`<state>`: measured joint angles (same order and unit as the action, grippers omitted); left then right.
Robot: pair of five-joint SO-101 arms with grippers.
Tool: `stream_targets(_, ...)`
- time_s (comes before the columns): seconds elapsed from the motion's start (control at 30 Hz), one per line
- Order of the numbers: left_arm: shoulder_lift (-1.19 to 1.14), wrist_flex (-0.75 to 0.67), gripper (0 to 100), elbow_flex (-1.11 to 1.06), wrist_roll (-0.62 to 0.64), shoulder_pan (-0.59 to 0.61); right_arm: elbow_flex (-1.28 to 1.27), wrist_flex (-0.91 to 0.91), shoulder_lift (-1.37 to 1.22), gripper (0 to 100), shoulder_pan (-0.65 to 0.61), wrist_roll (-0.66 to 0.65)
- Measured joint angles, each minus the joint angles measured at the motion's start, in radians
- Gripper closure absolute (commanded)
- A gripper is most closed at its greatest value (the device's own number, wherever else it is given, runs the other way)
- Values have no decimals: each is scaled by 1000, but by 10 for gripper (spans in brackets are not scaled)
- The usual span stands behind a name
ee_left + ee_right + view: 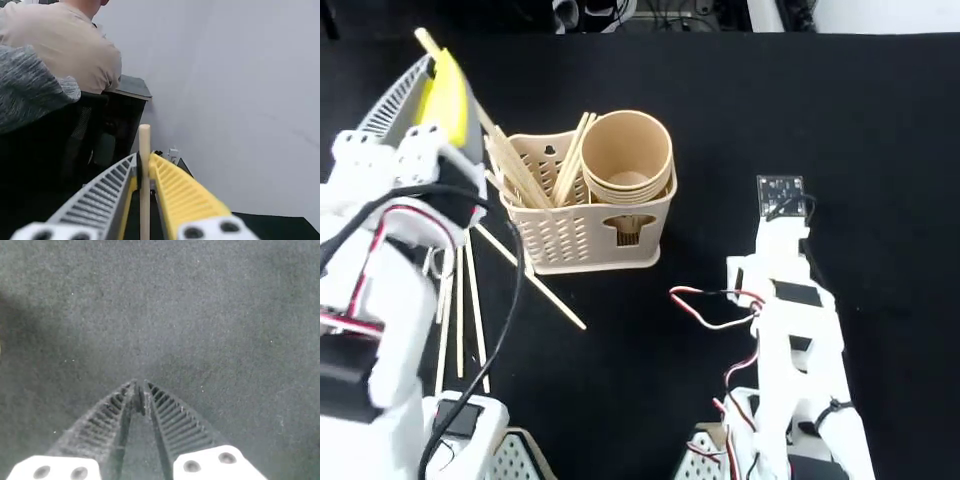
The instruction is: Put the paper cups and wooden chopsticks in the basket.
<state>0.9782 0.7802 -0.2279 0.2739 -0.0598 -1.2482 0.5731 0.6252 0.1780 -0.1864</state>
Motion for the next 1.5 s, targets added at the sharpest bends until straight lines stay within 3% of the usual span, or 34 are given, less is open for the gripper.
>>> stream_targets(0.2, -6, -78, 971, -120, 0, -2, 0, 0, 0, 986, 0, 0)
stream_targets(0.5, -9, -127, 972, -77, -8, -2, 0, 0, 0, 986, 0, 0)
stream_targets(0.8, -48, -164, 972, 11, -216, -2, 0, 0, 0, 986, 0, 0)
stream_targets(0.93, -92, -219, 972, -91, -226, 0, 0, 0, 0, 986, 0, 0)
stream_targets(1.2, -78, -548, 972, -460, -227, -2, 0, 0, 0, 986, 0, 0)
stream_targets(1.37, 32, -572, 965, -598, -227, -6, 0, 0, 0, 986, 0, 0)
stream_targets(1.5, 164, -443, 850, -635, -227, -12, -3, -14, 0, 986, 0, 0)
